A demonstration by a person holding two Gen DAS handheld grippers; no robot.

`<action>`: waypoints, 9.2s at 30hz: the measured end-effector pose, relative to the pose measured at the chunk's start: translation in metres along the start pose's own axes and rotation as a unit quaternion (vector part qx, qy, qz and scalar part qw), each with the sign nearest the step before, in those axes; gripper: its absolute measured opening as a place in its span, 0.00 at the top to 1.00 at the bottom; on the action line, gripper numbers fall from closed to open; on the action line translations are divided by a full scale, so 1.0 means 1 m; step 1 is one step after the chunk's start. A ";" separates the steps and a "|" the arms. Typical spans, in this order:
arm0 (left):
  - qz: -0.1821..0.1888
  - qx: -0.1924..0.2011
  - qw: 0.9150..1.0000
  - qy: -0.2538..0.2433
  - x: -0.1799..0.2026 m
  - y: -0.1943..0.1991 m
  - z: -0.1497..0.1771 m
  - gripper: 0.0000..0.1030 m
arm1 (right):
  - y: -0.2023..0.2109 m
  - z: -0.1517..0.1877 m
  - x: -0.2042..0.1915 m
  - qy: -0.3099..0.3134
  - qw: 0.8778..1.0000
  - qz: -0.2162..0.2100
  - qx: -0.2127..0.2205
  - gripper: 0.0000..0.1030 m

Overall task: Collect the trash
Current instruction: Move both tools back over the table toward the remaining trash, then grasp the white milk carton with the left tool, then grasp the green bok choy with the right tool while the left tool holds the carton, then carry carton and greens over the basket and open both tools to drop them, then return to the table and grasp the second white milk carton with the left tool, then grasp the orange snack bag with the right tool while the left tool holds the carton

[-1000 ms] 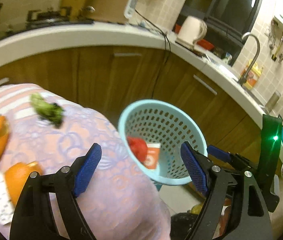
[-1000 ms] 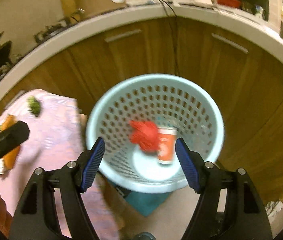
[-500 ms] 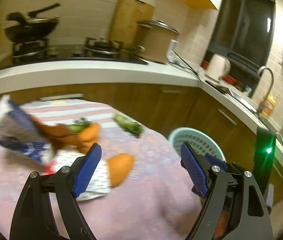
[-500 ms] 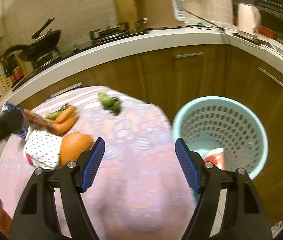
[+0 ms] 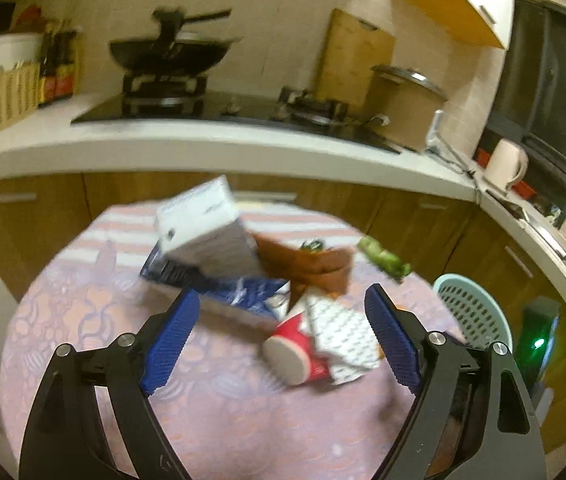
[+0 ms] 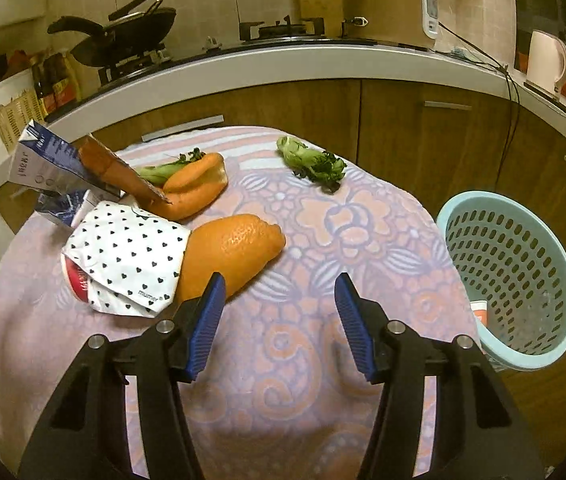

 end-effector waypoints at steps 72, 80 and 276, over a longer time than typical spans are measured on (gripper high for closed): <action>-0.003 -0.023 0.999 0.038 -0.067 -0.004 0.020 0.45 | 0.011 -0.013 -0.012 0.054 0.998 -0.042 0.015 0.48; 0.010 0.031 0.998 0.054 -0.061 0.012 -0.005 0.47 | -0.035 -0.071 0.028 0.043 0.999 -0.014 0.004 0.48; -0.026 -0.020 0.999 0.015 -0.018 -0.009 -0.003 0.49 | 0.041 -0.090 -0.056 0.096 0.988 -0.094 0.077 0.98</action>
Point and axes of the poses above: each gripper's, at about its wrist camera, not at the fingertips, and y roughly against the way its jaws point, x to its right, z to its underside, the point moved 3 cm from there along -y, roughly the way its jaws point, and after that the axes turned 9 degrees about z, right-handed, at the moved point
